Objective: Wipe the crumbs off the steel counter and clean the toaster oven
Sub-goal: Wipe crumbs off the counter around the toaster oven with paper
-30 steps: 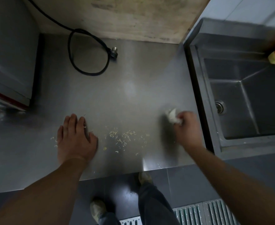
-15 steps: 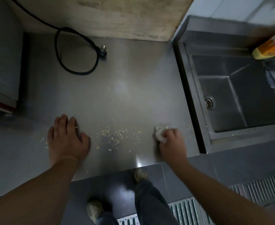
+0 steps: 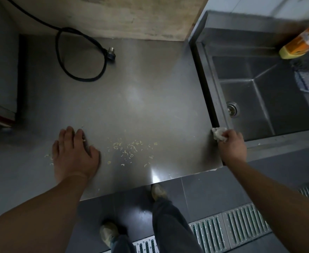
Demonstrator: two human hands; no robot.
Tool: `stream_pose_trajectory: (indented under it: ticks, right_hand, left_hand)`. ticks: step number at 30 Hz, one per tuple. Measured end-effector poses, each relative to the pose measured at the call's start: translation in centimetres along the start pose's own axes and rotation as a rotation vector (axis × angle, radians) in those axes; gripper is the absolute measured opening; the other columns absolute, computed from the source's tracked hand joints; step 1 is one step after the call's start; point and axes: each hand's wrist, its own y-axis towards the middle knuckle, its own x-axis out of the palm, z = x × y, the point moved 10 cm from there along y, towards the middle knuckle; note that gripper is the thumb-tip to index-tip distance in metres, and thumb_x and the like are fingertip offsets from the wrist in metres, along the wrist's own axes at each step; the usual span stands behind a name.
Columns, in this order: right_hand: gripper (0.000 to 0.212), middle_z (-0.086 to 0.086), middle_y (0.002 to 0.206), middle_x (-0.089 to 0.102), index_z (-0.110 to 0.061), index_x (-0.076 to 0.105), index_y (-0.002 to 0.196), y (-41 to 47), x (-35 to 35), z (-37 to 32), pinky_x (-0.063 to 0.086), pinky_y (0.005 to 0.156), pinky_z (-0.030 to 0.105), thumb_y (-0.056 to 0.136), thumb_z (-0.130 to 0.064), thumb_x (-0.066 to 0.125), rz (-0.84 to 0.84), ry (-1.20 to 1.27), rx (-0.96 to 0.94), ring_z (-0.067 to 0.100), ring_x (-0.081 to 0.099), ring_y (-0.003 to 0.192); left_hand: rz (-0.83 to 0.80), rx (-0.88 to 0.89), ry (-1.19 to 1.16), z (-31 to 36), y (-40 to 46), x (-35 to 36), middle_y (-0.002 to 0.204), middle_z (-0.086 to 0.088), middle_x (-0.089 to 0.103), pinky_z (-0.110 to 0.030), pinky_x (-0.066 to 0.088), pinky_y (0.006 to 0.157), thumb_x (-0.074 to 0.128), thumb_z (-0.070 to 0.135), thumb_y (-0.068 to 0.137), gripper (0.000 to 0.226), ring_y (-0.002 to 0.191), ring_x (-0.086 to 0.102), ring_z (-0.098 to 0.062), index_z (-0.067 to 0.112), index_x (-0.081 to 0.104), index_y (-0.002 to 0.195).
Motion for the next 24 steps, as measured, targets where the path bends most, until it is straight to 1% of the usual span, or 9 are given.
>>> stream_pose_trajectory:
  ticks: [4, 6, 9, 12, 14, 17, 19, 22, 24]
  right_hand:
    - [0.026, 0.025, 0.104, 0.054, -0.002, 0.062, 0.096, -3.9, 2.2, -2.6, 0.045, 0.077, 0.045, 0.071, -0.004, 0.060, 0.015, 0.035, 0.043, 0.045, 0.054, 0.090]
    - [0.024, 0.023, 0.098, 0.055, -0.001, 0.062, 0.091, -7.4, 3.6, -5.4, 0.045, 0.074, 0.043, 0.067, -0.005, 0.059, 0.037, 0.108, 0.001, 0.043, 0.054, 0.085]
    - [0.023, 0.012, 0.099, 0.054, -0.008, 0.063, 0.091, -13.0, 6.2, -11.3, 0.043, 0.071, 0.032, 0.069, -0.005, 0.062, -0.105, 0.220, -0.122, 0.032, 0.054, 0.086]
    - [0.023, 0.002, 0.105, 0.053, -0.015, 0.063, 0.095, -17.5, 7.6, -17.9, 0.046, 0.071, 0.028, 0.072, -0.013, 0.058, -0.280, 0.324, -0.351, 0.022, 0.056, 0.086]
    - [0.023, -0.003, 0.104, 0.053, -0.018, 0.061, 0.095, -17.9, 7.0, -19.6, 0.044, 0.071, 0.023, 0.073, -0.010, 0.062, -0.291, 0.384, -0.390, 0.018, 0.056, 0.085]
    - [0.023, -0.001, 0.103, 0.055, -0.017, 0.061, 0.096, -15.1, 5.0, -17.5, 0.037, 0.072, 0.020, 0.076, -0.007, 0.065, -0.148, 0.431, -0.235, 0.014, 0.052, 0.087]
    - [0.024, 0.006, 0.106, 0.055, -0.013, 0.062, 0.100, -12.9, 4.3, -14.1, 0.033, 0.073, 0.021, 0.077, -0.004, 0.063, -0.095, 0.372, -0.094, 0.020, 0.053, 0.091]
    - [0.026, 0.013, 0.109, 0.054, -0.009, 0.061, 0.102, -11.7, 4.0, -9.0, 0.034, 0.074, 0.027, 0.077, -0.003, 0.062, -0.066, 0.258, 0.069, 0.034, 0.056, 0.092]
    - [0.026, 0.013, 0.108, 0.053, -0.009, 0.060, 0.101, -12.7, 4.3, -8.6, 0.039, 0.077, 0.033, 0.075, -0.004, 0.062, -0.071, 0.227, 0.088, 0.036, 0.055, 0.090]
  left_hand:
    - [-0.009, 0.002, 0.021, -0.1, 0.0, 0.1, 0.155, -0.016, 0.030, -0.048, 0.013, 0.120, 0.034, 0.043, 0.083, 0.069, 0.148, 0.015, -0.030, 0.009, 0.040, 0.143]
    - [-0.007, 0.001, 0.023, -0.1, 0.0, 0.1, 0.156, -0.016, 0.030, -0.048, 0.014, 0.120, 0.033, 0.043, 0.084, 0.069, 0.148, 0.015, -0.030, 0.008, 0.040, 0.143]
    - [-0.006, 0.000, 0.017, -0.1, 0.1, 0.1, 0.155, -0.016, 0.030, -0.048, 0.014, 0.120, 0.032, 0.044, 0.084, 0.069, 0.147, 0.016, -0.029, 0.009, 0.040, 0.143]
    - [-0.016, -0.006, 0.015, -0.2, 0.1, 0.1, 0.156, -0.015, 0.029, -0.048, 0.014, 0.120, 0.033, 0.043, 0.084, 0.069, 0.148, 0.015, -0.029, 0.009, 0.039, 0.144]
    - [-0.018, -0.006, 0.015, -0.2, 0.1, 0.1, 0.156, -0.016, 0.029, -0.047, 0.013, 0.121, 0.033, 0.043, 0.085, 0.069, 0.148, 0.014, -0.029, 0.009, 0.039, 0.145]
    - [-0.025, -0.004, 0.008, -0.2, 0.0, 0.1, 0.157, -0.015, 0.028, -0.046, 0.011, 0.121, 0.032, 0.043, 0.085, 0.070, 0.149, 0.013, -0.028, 0.010, 0.038, 0.146]
    - [-0.030, -0.003, 0.007, -0.2, 0.0, 0.2, 0.158, -0.015, 0.028, -0.046, 0.011, 0.121, 0.033, 0.043, 0.085, 0.069, 0.149, 0.013, -0.028, 0.010, 0.038, 0.146]
    - [-0.046, -0.001, 0.023, -0.3, 0.0, 0.3, 0.159, -0.014, 0.026, -0.046, 0.010, 0.121, 0.039, 0.041, 0.089, 0.066, 0.150, 0.011, -0.028, 0.011, 0.036, 0.147]
    - [-0.048, 0.001, 0.027, -0.3, 0.0, 0.3, 0.159, -0.014, 0.025, -0.045, 0.009, 0.122, 0.037, 0.042, 0.088, 0.067, 0.150, 0.011, -0.028, 0.011, 0.035, 0.148]
